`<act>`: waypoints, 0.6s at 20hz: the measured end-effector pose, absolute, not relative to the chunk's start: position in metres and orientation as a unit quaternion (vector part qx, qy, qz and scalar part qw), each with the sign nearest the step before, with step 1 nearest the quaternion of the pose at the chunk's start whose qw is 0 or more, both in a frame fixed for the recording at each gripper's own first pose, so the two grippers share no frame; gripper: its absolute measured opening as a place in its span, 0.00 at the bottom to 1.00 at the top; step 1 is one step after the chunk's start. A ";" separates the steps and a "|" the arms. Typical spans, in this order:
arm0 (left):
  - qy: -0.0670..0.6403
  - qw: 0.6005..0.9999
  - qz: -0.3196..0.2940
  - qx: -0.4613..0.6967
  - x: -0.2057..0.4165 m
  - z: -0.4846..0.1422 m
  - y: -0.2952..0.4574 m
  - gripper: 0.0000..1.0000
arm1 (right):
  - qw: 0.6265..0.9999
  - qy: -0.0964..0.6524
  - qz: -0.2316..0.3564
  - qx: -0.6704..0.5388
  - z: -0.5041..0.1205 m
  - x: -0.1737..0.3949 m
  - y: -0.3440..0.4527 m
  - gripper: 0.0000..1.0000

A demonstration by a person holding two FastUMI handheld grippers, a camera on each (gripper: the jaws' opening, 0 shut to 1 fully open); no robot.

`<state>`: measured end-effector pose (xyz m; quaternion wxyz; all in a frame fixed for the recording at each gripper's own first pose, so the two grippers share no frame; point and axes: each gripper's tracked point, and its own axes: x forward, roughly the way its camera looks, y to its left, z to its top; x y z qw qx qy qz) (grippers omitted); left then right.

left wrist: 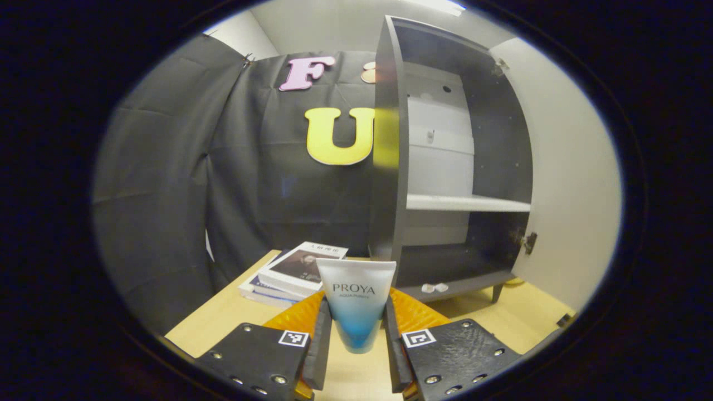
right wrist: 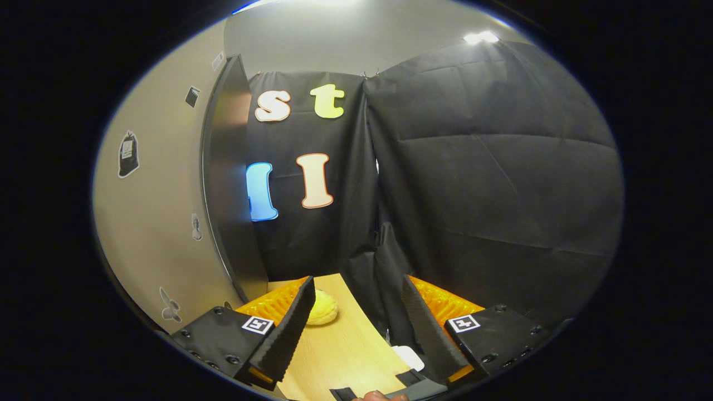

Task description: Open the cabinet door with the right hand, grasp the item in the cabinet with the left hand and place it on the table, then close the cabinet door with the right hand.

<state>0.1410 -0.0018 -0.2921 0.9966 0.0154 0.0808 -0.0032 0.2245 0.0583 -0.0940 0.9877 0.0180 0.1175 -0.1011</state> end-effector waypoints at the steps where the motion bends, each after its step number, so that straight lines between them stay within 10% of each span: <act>1: 0.083 0.996 -0.001 0.018 0.133 -0.312 -0.003 0.47 | 0.987 0.124 -0.101 0.018 -0.101 0.220 0.060 0.92; 12: 0.109 0.993 -0.003 0.039 0.079 -0.449 -0.032 0.50 | 0.980 0.119 -0.157 0.031 -0.099 0.211 0.027 0.98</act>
